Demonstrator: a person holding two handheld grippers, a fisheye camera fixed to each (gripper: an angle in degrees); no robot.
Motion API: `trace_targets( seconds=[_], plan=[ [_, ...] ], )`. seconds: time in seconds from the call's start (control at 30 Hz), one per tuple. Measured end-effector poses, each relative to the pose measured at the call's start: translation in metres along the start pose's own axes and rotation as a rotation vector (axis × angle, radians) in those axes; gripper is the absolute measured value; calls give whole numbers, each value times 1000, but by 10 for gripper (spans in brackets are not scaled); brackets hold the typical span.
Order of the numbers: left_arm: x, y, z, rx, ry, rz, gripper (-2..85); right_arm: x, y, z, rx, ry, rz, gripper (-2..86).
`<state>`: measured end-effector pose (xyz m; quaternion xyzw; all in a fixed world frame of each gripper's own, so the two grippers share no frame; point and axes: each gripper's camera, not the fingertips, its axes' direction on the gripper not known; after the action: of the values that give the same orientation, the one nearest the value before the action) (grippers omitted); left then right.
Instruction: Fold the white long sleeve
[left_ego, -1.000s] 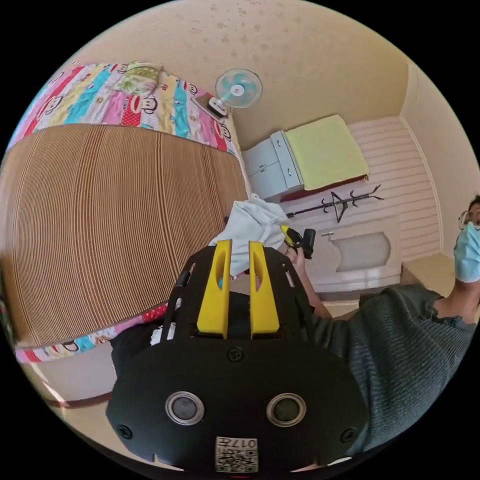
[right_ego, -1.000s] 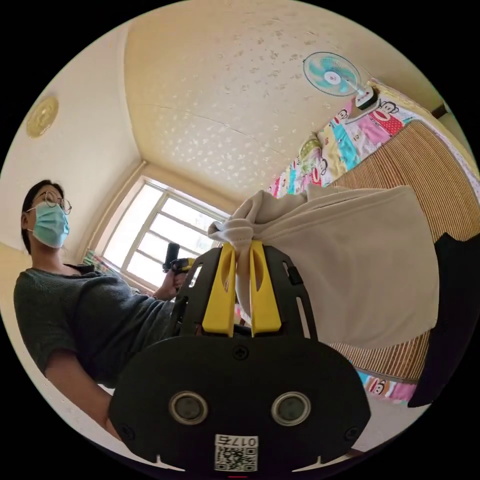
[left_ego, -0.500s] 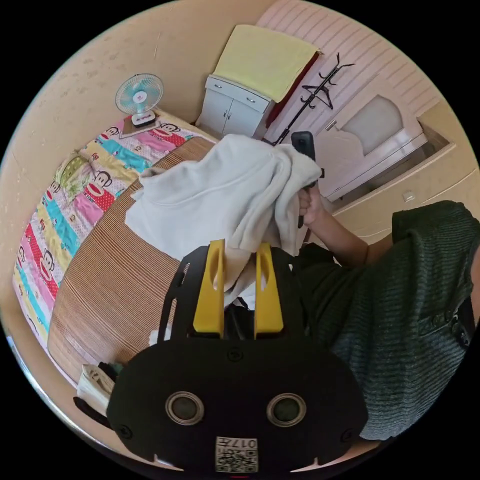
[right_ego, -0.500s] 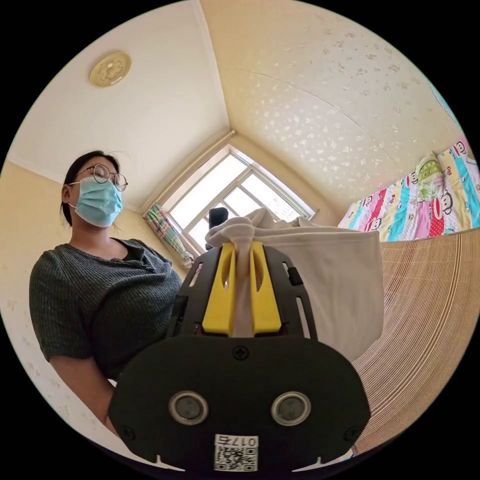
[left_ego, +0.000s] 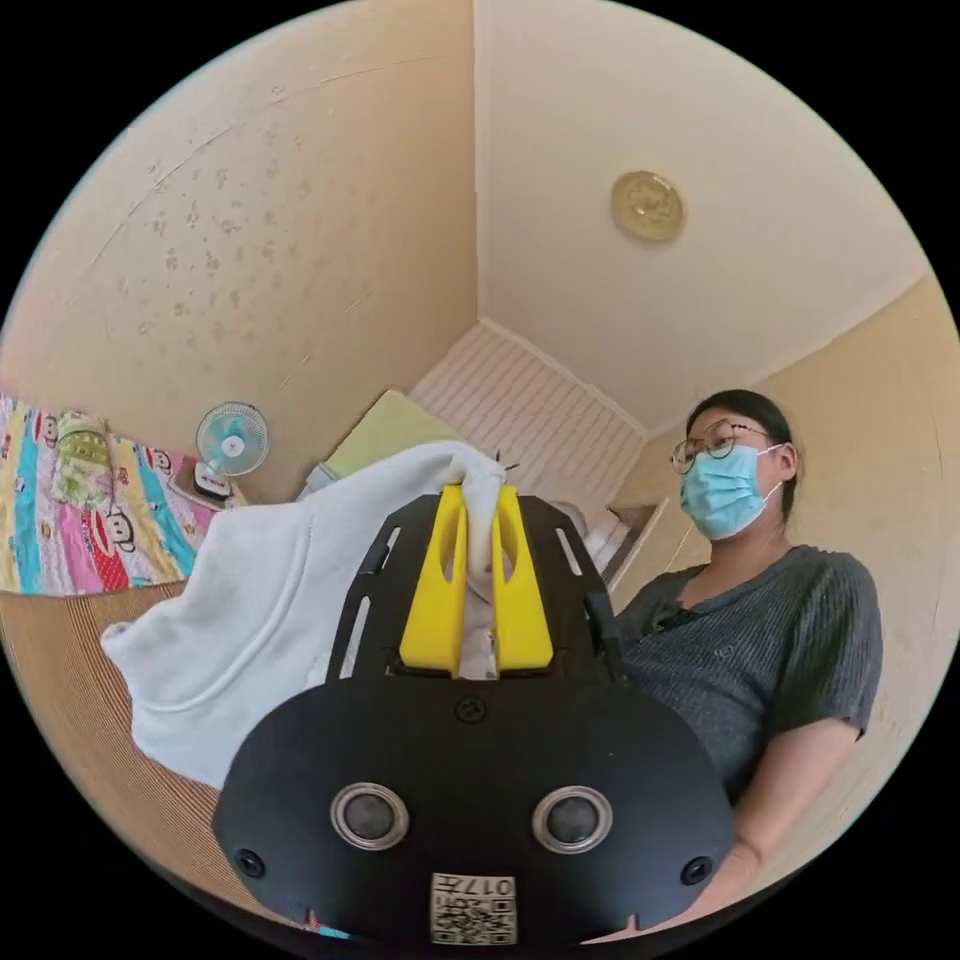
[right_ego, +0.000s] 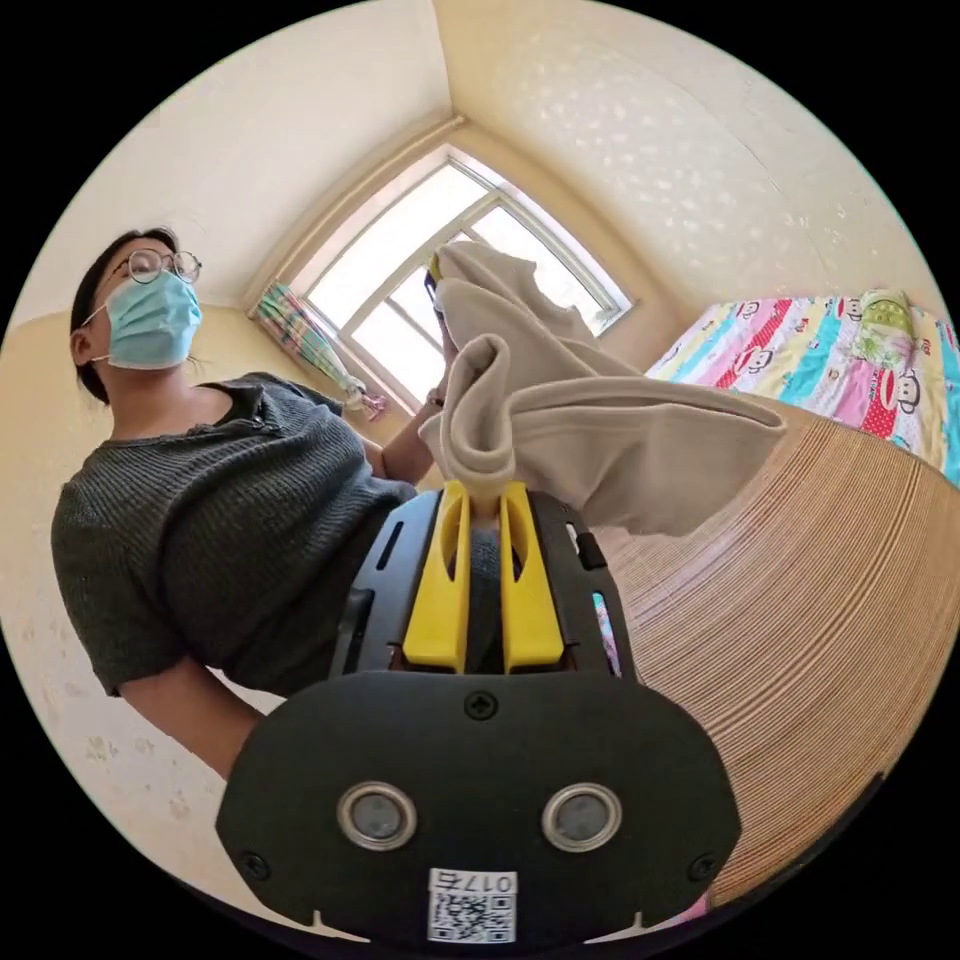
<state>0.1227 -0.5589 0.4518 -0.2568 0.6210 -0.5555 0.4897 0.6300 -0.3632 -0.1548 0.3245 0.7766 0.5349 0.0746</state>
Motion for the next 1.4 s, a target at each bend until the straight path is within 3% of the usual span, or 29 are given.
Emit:
trace_targets(
  seconds=[0.1,0.27,0.37,0.57,0.77,0.87,0.93,1.13,1.23,1.4],
  plan=[
    [19,-14,-16,45,188,181,40,4,44,8,37,73,129,29],
    [47,-39,-44,62,560,413,41,-5,126,1,261,143,262,32],
    [60,-55,-39,-30,641,421,41,-13,135,14,263,195,248,44],
    [91,-60,-10,-100,1004,530,40,-16,99,56,218,162,109,96],
    [72,-36,2,135,1178,370,34,-1,66,104,200,131,124,186],
    [66,-24,12,192,1232,310,34,10,67,120,241,-29,111,162],
    [67,-22,15,205,1229,295,35,7,69,124,238,-97,55,56],
    [90,-49,-18,89,961,350,39,-14,79,75,378,126,59,34],
    [103,-67,-55,23,717,372,41,-36,70,31,494,192,-10,27],
    [106,-98,-92,-206,164,215,39,-89,17,7,482,530,-85,22]
  ],
)
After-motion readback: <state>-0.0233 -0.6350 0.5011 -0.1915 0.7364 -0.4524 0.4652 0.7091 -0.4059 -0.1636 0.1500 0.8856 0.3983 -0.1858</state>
